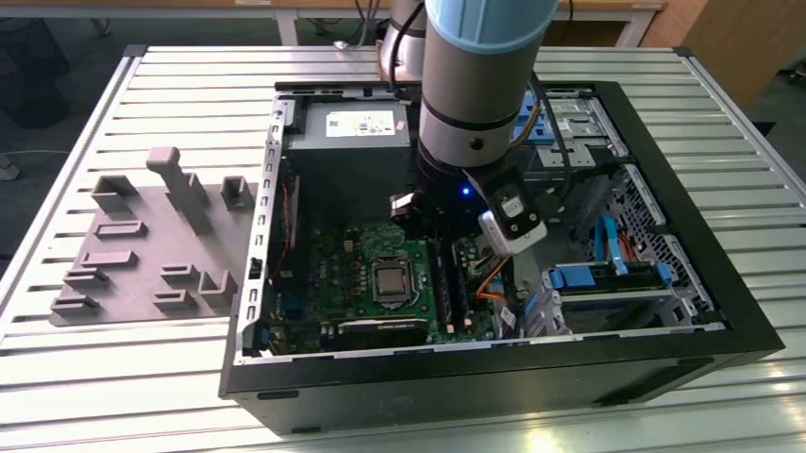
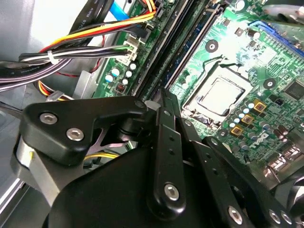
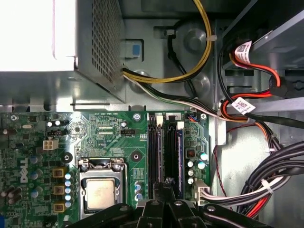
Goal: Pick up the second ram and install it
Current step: 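Press down the second ram until it locks into place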
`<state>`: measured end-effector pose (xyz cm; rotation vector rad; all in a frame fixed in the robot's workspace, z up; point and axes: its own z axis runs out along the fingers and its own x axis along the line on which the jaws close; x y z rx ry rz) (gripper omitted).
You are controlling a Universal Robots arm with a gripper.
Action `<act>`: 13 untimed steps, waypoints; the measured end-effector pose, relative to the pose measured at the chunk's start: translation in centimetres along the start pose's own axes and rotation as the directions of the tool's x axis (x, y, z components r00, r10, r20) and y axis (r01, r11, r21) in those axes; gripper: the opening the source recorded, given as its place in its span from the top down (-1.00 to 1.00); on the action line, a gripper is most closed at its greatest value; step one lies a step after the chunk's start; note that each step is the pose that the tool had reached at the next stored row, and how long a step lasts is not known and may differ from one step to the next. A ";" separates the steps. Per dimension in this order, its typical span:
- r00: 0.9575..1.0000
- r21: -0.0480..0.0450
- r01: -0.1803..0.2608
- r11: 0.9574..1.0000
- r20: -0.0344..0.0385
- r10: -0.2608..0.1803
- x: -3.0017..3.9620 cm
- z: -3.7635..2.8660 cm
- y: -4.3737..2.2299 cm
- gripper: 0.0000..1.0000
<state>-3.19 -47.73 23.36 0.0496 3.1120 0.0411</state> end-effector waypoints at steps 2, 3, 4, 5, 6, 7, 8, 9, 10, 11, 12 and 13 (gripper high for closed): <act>1.000 0.000 0.000 1.000 0.000 0.000 0.00 0.21 -0.01 0.79; 1.000 0.000 0.000 1.000 0.000 0.000 0.01 0.38 -0.01 0.79; 1.000 0.000 0.000 1.000 0.000 0.000 0.01 0.53 -0.01 0.79; 1.000 0.000 0.000 1.000 0.000 0.000 0.01 0.60 -0.01 0.79; 1.000 0.000 0.000 1.000 0.000 0.000 0.00 0.65 -0.02 0.79; 1.000 0.000 0.000 1.000 0.000 0.000 0.00 0.70 -0.02 0.79; 1.000 0.000 0.000 1.000 0.000 0.000 0.00 0.75 -0.02 0.79; 1.000 0.000 0.000 1.000 0.000 0.000 0.00 0.80 -0.02 0.79; 1.000 0.000 0.000 1.000 0.000 0.000 0.00 0.85 -0.02 0.79; 1.000 0.000 0.000 1.000 0.000 0.000 0.00 0.89 -0.02 0.79; 1.000 0.000 0.000 1.000 0.000 0.000 0.00 0.93 -0.02 0.79; 1.000 0.000 0.000 1.000 0.000 0.000 0.00 0.99 -0.02 0.79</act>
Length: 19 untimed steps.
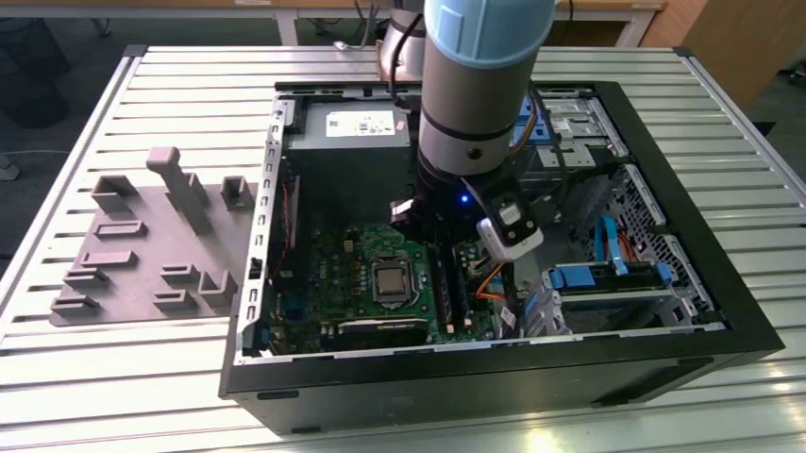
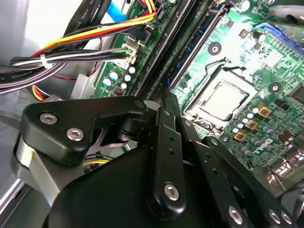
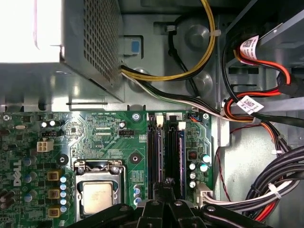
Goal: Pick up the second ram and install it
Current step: 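Press down the second ram until it locks into place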
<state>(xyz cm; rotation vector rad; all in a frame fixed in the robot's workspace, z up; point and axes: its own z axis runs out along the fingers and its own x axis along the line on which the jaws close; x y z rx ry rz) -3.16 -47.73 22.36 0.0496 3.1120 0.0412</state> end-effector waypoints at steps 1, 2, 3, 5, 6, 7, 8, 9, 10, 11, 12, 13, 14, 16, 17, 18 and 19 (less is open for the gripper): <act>1.000 0.000 0.000 1.000 0.000 0.000 0.00 0.07 0.00 0.79; 1.000 0.000 0.000 1.000 0.000 0.000 0.00 0.15 0.00 0.79; 1.000 0.000 0.000 1.000 0.000 0.000 0.00 0.23 -0.01 0.79; 1.000 0.001 0.000 1.000 0.000 0.000 0.01 0.41 -0.03 0.79; 1.000 0.002 0.000 1.000 0.000 0.000 0.01 0.53 -0.03 0.79; 1.000 0.001 0.000 1.000 0.000 0.000 0.01 0.67 -0.03 0.79; 1.000 0.001 0.000 1.000 0.000 0.000 0.02 0.81 -0.04 0.79; 1.000 0.001 0.000 1.000 0.000 0.000 0.02 0.93 -0.04 0.79; 1.000 0.001 0.000 1.000 0.000 0.000 0.02 0.97 -0.03 0.79; 1.000 0.001 0.000 1.000 0.000 0.000 0.01 0.96 -0.03 0.79; 1.000 0.001 0.000 1.000 -0.001 0.000 0.01 0.84 -0.01 0.79; 1.000 -0.001 0.000 1.000 0.000 0.000 0.00 0.70 0.01 0.79; 1.000 -0.003 0.000 1.000 0.000 0.000 -0.02 0.43 0.05 0.79; 1.000 0.000 0.000 1.000 -0.001 0.000 -0.02 -0.36 0.01 0.79; 1.000 0.000 0.000 1.000 -0.001 0.000 -0.03 -0.60 0.02 0.79; 1.000 0.000 0.000 1.000 -0.001 0.000 -0.04 -0.86 0.03 0.79; 1.000 0.000 0.000 1.000 -0.001 0.000 -0.04 -1.06 0.03 0.79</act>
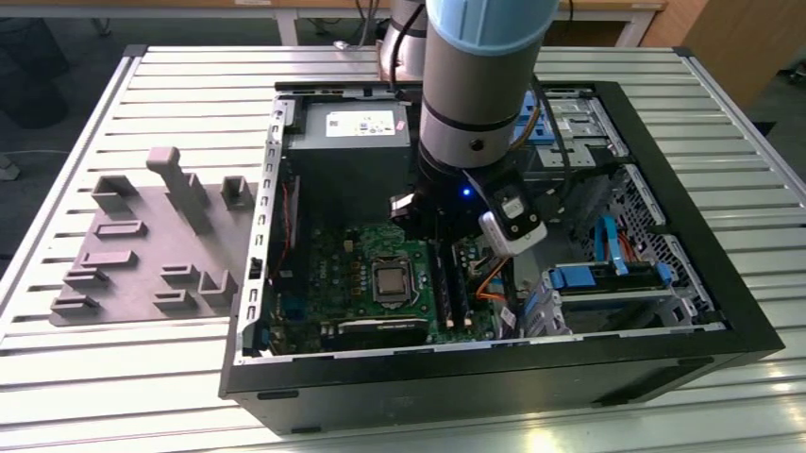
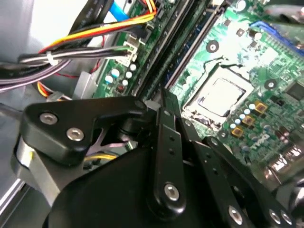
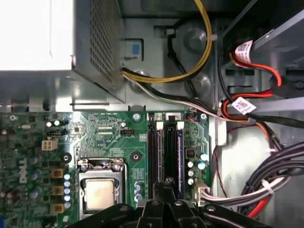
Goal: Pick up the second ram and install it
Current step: 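Press down the second ram until it locks into place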
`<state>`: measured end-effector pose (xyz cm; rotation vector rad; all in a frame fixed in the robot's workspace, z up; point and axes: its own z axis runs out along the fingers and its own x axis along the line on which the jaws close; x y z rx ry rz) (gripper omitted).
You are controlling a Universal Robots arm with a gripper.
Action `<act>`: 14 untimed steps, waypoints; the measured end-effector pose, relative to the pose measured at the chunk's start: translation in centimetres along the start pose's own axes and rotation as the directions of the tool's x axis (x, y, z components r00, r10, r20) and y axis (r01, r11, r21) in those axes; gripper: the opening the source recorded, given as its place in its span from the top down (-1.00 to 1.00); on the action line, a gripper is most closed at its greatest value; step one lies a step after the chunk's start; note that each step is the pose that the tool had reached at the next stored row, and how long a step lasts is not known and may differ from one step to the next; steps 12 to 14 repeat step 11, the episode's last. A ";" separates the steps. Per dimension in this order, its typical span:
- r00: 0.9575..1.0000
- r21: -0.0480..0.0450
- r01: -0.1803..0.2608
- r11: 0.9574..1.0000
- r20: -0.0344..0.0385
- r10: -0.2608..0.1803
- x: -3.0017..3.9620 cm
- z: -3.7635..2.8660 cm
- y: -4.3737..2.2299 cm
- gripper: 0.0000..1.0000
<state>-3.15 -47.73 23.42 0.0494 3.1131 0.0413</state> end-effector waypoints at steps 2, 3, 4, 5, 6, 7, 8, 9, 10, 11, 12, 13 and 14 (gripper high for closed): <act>1.000 0.000 0.000 1.000 0.000 0.000 0.00 -0.07 0.01 0.79; 1.000 0.000 0.000 1.000 0.000 0.000 0.00 -0.07 0.01 0.79; 1.000 0.000 0.000 1.000 0.000 0.000 0.00 -0.07 0.00 0.79; 1.000 0.000 0.000 1.000 0.000 0.000 0.00 -0.07 0.00 0.79; 1.000 0.000 0.000 1.000 0.000 0.000 0.00 -0.07 0.00 0.79; 1.000 0.000 0.000 1.000 0.000 0.000 0.00 -0.07 0.00 0.79; 1.000 0.000 0.000 1.000 0.000 0.000 0.00 -0.07 0.00 0.79; 1.000 0.000 0.000 1.000 0.000 0.000 0.00 -0.07 0.00 0.79; 1.000 0.000 0.000 1.000 0.000 0.000 0.00 -0.07 0.00 0.79; 1.000 0.000 0.000 1.000 0.000 0.000 0.00 -0.07 0.00 0.79; 1.000 0.000 0.000 1.000 0.000 0.000 0.00 -0.07 0.00 0.79; 1.000 0.000 0.000 1.000 0.000 0.000 0.00 -0.07 0.00 0.79; 1.000 0.000 0.000 1.000 0.000 0.000 0.00 -0.07 0.00 0.79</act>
